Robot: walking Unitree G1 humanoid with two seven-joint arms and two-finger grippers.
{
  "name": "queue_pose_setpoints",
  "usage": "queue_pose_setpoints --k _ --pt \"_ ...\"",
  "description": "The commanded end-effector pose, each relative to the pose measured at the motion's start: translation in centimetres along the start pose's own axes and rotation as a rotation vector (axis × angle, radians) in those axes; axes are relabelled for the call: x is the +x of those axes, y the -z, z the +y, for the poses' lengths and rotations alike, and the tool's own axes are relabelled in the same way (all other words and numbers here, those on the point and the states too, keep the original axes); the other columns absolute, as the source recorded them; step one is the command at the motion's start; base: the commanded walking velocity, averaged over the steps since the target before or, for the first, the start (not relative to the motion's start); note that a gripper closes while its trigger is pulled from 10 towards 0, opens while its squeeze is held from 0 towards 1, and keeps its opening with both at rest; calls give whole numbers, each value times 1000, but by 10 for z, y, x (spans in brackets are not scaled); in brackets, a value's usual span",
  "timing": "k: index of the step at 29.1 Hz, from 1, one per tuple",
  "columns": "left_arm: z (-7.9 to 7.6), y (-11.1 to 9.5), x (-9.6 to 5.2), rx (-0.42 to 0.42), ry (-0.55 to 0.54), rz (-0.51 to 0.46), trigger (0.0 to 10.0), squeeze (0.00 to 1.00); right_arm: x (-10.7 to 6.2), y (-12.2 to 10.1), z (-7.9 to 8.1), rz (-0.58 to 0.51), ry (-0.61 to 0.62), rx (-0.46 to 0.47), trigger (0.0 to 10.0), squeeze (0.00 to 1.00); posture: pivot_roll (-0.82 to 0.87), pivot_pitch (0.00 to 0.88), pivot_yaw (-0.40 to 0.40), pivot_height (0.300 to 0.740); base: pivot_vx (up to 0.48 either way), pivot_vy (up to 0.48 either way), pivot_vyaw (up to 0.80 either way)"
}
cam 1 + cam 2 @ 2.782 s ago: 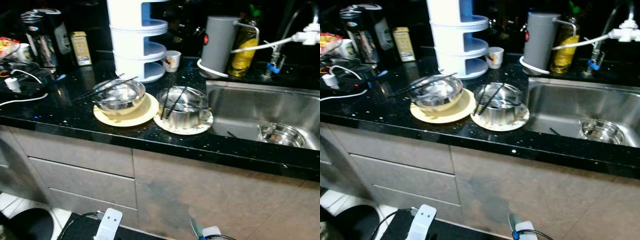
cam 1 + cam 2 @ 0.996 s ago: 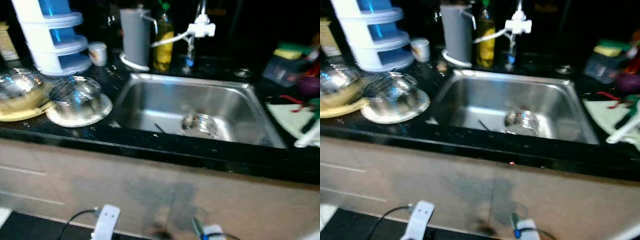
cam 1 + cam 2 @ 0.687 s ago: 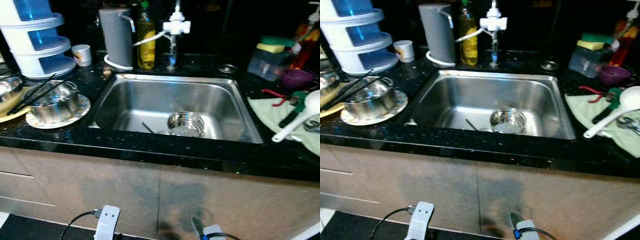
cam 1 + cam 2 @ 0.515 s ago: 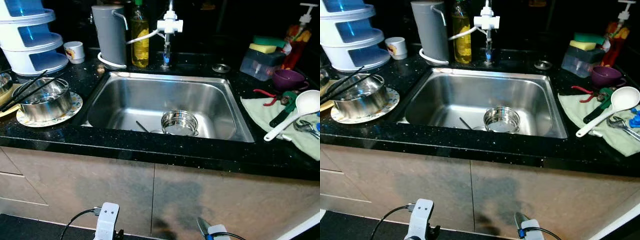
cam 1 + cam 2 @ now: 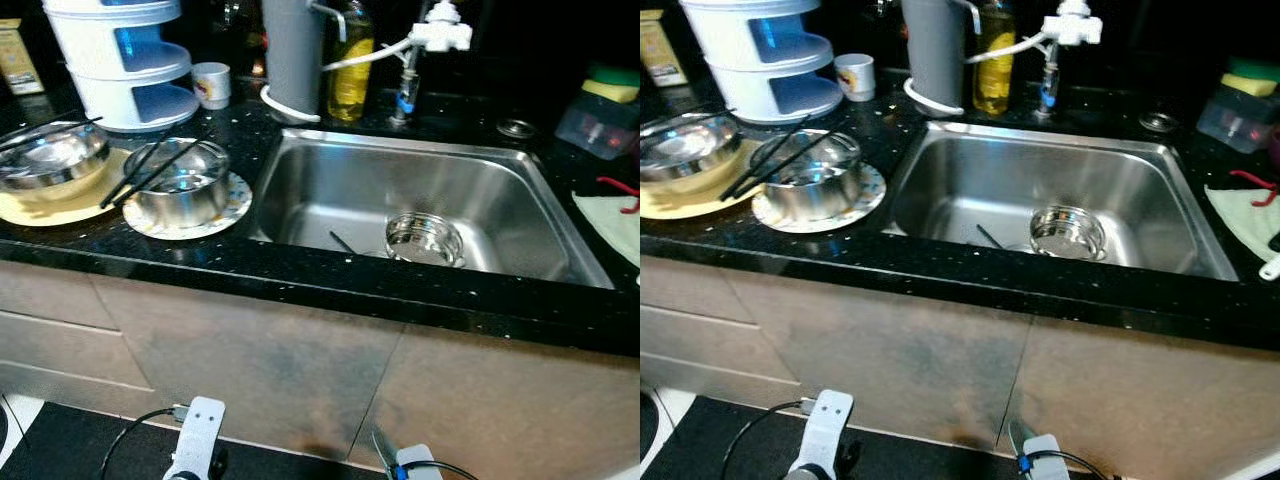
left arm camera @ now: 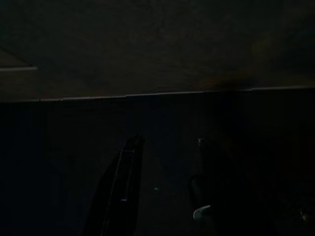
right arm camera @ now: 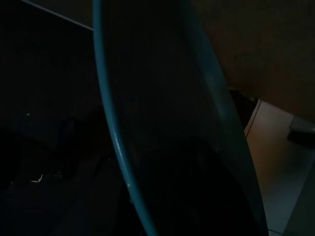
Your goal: Kitchen organization
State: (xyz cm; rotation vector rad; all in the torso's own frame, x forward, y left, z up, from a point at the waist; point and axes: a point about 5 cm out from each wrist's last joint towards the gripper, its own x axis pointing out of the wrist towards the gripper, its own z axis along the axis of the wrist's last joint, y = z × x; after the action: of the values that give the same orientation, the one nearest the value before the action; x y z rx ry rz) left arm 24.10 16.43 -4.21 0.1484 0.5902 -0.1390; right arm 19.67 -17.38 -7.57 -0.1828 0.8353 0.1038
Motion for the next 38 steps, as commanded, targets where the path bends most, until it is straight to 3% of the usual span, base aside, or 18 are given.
queue_pose_setpoints --k 1,6,7,9,11,15,16,17,20,24,25,26,27,31,34,35,38 --pt "-6 2 -1 22 29 -3 10000 0 -3 10 -4 32 11 -5 10000 0 -65 104 -40 740 0 0 0" --pt "-9 -4 0 73 61 -36 10000 0 -3 7 -6 9 13 -7 10000 0 -65 104 -40 740 0 0 0" --pt "-10 -8 0 111 85 -62 10000 0 -2 -1 -7 -40 -13 -14 10000 0 -63 109 -33 740 0 0 0" --pt "-9 -15 -3 203 135 -119 10000 0 -1 -24 -4 -172 -139 -36 10000 0 -66 111 -28 740 0 0 0" --pt "-3 -24 -8 249 154 -196 10000 0 -5 -46 5 -295 -361 -181 10000 0 -66 117 -23 740 0 0 0" --pt "5 -33 -16 253 148 -265 10000 0 -14 -60 11 -371 -554 -286 10000 0 -66 117 -23 740 0 0 0" --pt "5 -33 -16 253 148 -265 10000 0 -14 -60 11 -371 -554 -286 10000 0 -66 117 -23 740 0 0 0" --pt "12 -44 -25 246 144 -336 10000 0 -27 -78 13 -434 -717 -320 10000 0 -61 120 -21 740 0 0 0" --pt "18 -59 -39 224 161 -426 10000 0 -46 -103 14 -489 -877 -362 10000 0 -60 121 -22 740 0 0 0" --pt "23 -67 -48 225 168 -467 10000 0 -54 -115 10 -487 -918 -436 10000 0 -60 121 -22 740 0 0 0" --pt "32 -78 -61 226 164 -527 10000 0 -67 -135 0 -510 -977 -470 10000 0 -51 122 -24 740 0 0 0" --pt "32 -78 -61 226 164 -527 10000 0 -67 -135 0 -510 -977 -470 10000 0 -51 122 -24 740 0 0 0" --pt "36 -86 -71 211 184 -559 10000 0 -76 -147 -7 -526 -1018 -480 10000 0 -51 122 -24 740 0 0 0" --pt "37 -93 -80 175 211 -585 10000 0 -85 -158 -13 -550 -1054 -468 10000 0 -51 122 -24 740 0 0 0" --pt "38 -115 -103 86 321 -646 10000 0 -117 -194 -37 -671 -1141 -300 10000 0 -44 121 -26 740 0 0 0" --pt "38 -115 -103 86 321 -646 10000 0 -117 -194 -37 -671 -1141 -300 10000 0 -44 121 -26 740 0 0 0" --pt "34 -132 -119 -4 459 -678 10000 0 -139 -225 -57 -836 -1183 -129 10000 0 -42 120 -28 740 0 0 0"
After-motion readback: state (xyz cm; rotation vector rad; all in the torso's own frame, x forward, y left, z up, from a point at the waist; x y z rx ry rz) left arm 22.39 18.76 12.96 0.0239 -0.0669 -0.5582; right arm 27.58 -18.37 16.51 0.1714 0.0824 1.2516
